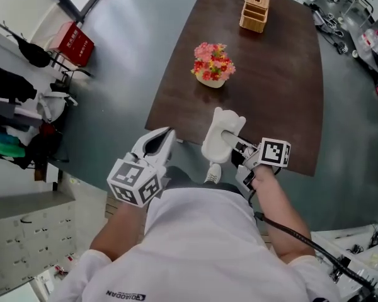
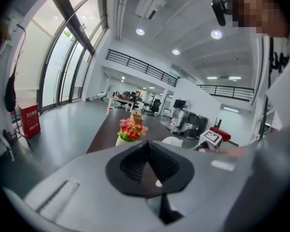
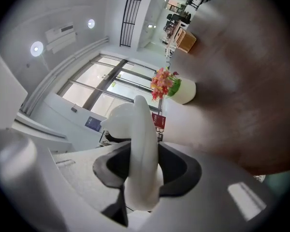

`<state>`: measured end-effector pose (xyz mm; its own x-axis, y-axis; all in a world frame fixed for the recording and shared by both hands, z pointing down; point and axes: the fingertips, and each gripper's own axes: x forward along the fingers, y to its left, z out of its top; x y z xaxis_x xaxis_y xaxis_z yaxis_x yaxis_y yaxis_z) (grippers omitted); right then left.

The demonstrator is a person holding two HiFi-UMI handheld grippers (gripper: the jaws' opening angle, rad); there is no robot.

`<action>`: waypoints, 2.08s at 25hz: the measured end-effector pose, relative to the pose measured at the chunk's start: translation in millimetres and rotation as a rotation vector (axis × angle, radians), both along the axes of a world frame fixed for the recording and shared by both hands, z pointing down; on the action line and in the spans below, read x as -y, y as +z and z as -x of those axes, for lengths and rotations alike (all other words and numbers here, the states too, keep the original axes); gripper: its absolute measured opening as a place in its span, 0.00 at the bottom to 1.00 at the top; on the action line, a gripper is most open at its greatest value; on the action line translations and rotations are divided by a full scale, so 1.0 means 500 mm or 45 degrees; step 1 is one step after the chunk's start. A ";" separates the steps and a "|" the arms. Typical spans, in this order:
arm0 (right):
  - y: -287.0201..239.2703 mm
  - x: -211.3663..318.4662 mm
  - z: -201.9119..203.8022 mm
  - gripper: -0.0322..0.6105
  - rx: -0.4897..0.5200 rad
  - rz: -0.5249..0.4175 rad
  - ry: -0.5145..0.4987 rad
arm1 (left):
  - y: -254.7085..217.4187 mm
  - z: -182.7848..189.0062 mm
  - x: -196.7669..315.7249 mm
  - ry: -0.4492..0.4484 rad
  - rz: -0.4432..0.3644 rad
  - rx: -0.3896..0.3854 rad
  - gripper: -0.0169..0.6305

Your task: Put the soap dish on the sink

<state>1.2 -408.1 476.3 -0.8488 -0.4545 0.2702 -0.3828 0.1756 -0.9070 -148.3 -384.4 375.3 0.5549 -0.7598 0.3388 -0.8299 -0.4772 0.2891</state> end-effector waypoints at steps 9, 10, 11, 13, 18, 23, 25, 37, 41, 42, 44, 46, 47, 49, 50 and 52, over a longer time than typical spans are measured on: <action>0.148 0.111 0.097 0.26 -0.054 0.187 -0.065 | 0.058 0.062 0.116 0.128 0.053 0.057 0.03; 0.166 0.122 0.107 0.26 -0.060 0.223 -0.062 | 0.060 0.066 0.130 0.161 0.059 0.055 0.03; 0.181 0.131 0.117 0.26 -0.067 0.257 -0.060 | 0.061 0.071 0.142 0.195 0.067 0.049 0.03; 0.200 0.145 0.136 0.26 -0.098 0.298 -0.062 | 0.066 0.082 0.161 0.254 0.087 0.037 0.03; 0.216 0.169 0.165 0.26 -0.153 0.344 -0.078 | 0.096 0.098 0.191 0.348 0.150 -0.001 0.03; 0.222 0.191 0.184 0.27 -0.144 0.348 -0.084 | 0.122 0.111 0.214 0.417 0.201 -0.031 0.03; 0.227 0.194 0.177 0.30 -0.169 0.347 -0.067 | 0.128 0.115 0.223 0.429 0.213 -0.041 0.03; 0.244 0.201 0.142 0.47 -0.381 0.311 0.001 | 0.119 0.116 0.266 0.458 0.219 -0.070 0.03; 0.243 0.199 0.127 0.48 -0.443 0.291 -0.012 | 0.118 0.095 0.259 0.474 0.221 -0.069 0.03; 0.243 0.198 0.125 0.48 -0.441 0.290 -0.011 | 0.118 0.092 0.256 0.474 0.222 -0.068 0.03; 0.244 0.197 0.120 0.48 -0.434 0.287 -0.012 | 0.121 0.090 0.254 0.467 0.225 -0.065 0.03; 0.244 0.197 0.115 0.48 -0.430 0.280 -0.009 | 0.123 0.088 0.252 0.456 0.229 -0.061 0.03; 0.241 0.198 0.112 0.48 -0.428 0.272 -0.004 | 0.124 0.087 0.251 0.451 0.230 -0.059 0.03; 0.233 0.201 0.106 0.48 -0.426 0.248 0.010 | 0.124 0.087 0.247 0.441 0.229 -0.054 0.03; 0.227 0.202 0.102 0.48 -0.427 0.232 0.017 | 0.124 0.087 0.245 0.435 0.228 -0.051 0.03; 0.210 0.206 0.094 0.48 -0.424 0.191 0.040 | 0.124 0.083 0.242 0.427 0.229 -0.048 0.03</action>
